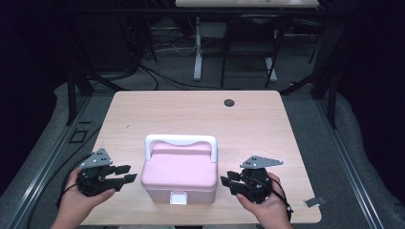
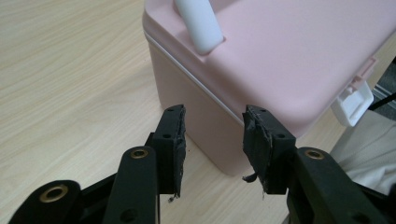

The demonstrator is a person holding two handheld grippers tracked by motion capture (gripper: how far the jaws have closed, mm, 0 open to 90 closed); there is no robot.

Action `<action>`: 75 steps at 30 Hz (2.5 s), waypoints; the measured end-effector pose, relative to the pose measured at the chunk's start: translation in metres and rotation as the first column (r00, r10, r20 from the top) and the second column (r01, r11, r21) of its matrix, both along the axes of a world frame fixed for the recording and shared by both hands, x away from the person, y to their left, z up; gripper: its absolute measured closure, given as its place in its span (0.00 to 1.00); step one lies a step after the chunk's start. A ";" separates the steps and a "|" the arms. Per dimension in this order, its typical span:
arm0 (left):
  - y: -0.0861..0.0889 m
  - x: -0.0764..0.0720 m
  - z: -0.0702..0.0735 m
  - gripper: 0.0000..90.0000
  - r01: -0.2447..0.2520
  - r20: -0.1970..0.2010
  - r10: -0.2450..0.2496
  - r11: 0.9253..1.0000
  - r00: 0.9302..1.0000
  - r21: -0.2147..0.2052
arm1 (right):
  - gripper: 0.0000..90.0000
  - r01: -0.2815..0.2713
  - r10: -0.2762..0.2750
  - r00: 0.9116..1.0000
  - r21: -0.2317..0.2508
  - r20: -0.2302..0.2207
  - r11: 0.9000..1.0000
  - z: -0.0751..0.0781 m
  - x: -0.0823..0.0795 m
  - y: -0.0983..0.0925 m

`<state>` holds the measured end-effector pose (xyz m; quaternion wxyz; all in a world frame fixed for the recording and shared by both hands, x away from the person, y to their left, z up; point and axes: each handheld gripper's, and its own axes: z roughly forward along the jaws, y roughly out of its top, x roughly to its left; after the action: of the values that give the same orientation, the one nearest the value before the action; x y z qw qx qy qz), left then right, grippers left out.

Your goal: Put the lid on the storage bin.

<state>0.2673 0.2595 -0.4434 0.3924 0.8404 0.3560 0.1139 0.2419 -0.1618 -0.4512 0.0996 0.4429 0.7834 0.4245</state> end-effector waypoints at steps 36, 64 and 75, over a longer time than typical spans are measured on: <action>0.038 0.041 -0.057 0.62 -0.210 -0.054 0.206 0.973 0.977 -0.093 | 0.65 0.201 -0.201 0.979 0.010 0.040 0.980 -0.041 0.040 -0.042; 0.036 0.039 -0.098 0.60 -0.214 -0.041 0.213 0.976 0.976 -0.042 | 0.63 0.230 -0.229 0.972 -0.013 0.050 0.973 -0.087 0.042 -0.046; 0.037 0.041 -0.106 0.57 -0.236 -0.066 0.234 0.971 0.970 -0.031 | 0.61 0.192 -0.190 0.980 -0.033 0.057 0.981 -0.093 0.042 -0.037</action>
<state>0.3079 0.2964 -0.5496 0.3811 0.7877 0.4673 0.1265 0.2842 -0.1983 -0.5444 0.1695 0.5026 0.7423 0.4095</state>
